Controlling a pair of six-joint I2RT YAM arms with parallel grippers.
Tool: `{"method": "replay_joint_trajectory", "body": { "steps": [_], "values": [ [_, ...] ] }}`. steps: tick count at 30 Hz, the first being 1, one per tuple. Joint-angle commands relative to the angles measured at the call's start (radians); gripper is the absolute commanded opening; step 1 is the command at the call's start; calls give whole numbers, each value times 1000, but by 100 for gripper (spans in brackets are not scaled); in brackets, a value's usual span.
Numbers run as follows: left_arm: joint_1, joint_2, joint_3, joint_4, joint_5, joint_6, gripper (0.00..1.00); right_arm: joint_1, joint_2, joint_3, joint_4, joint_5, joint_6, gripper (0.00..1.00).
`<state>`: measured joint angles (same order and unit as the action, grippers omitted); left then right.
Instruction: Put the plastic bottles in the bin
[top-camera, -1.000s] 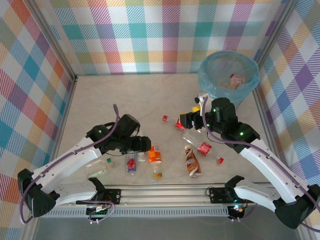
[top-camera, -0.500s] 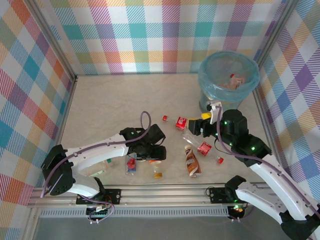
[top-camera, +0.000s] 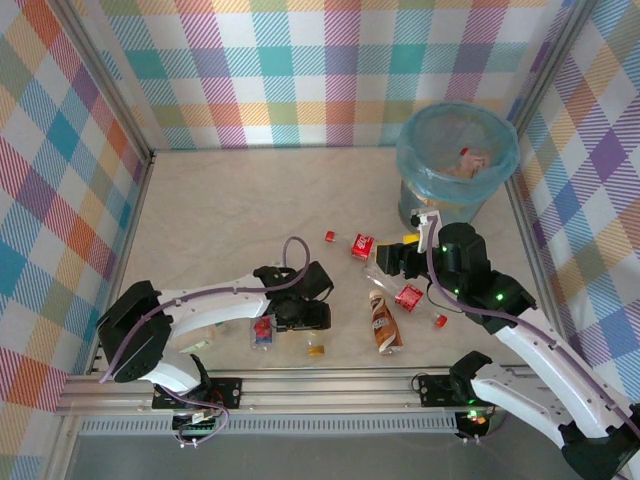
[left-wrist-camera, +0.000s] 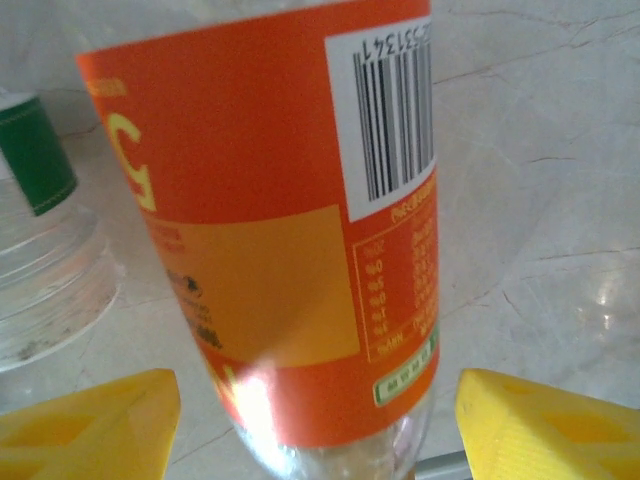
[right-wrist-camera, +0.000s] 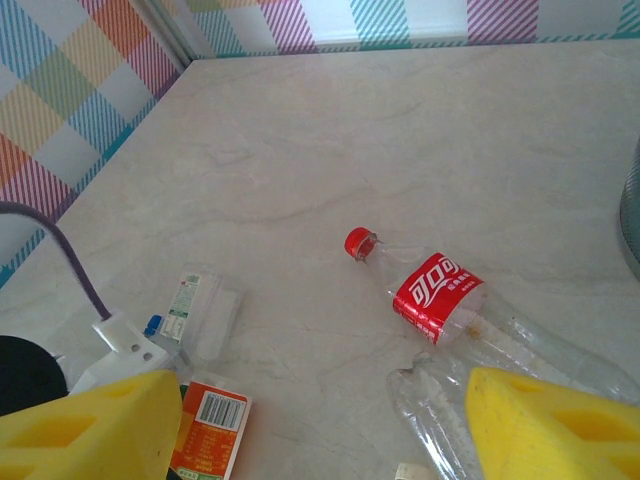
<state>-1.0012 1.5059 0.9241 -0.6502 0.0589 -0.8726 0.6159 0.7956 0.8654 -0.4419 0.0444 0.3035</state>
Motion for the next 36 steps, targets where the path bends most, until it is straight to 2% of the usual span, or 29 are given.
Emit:
{"method": "replay_joint_trajectory", "body": {
  "steps": [1,8,15,20,25,29,31,33,36],
  "values": [
    [-20,35,-21,41,34,-3,72,6,9,-12,28,5,18,76],
    [-24,99,-20,50,44,35,71,6,16,-20,42,9,36,76],
    [-24,108,17,22,42,60,58,5,11,3,16,22,9,76],
    [-24,62,95,-70,13,85,54,6,15,57,1,18,-22,76],
    [-39,-26,243,-167,-60,225,54,5,56,124,89,-6,-60,77],
    [-39,-103,328,-131,-162,399,49,5,158,221,233,-74,-128,78],
    [-38,-126,359,-93,-246,501,41,5,235,299,278,-103,-180,78],
    [-31,-132,404,-49,-327,608,22,5,335,422,271,-119,-218,77],
    [-15,-99,514,-33,-403,723,4,-1,488,661,135,-152,-226,76]
  ]
}}
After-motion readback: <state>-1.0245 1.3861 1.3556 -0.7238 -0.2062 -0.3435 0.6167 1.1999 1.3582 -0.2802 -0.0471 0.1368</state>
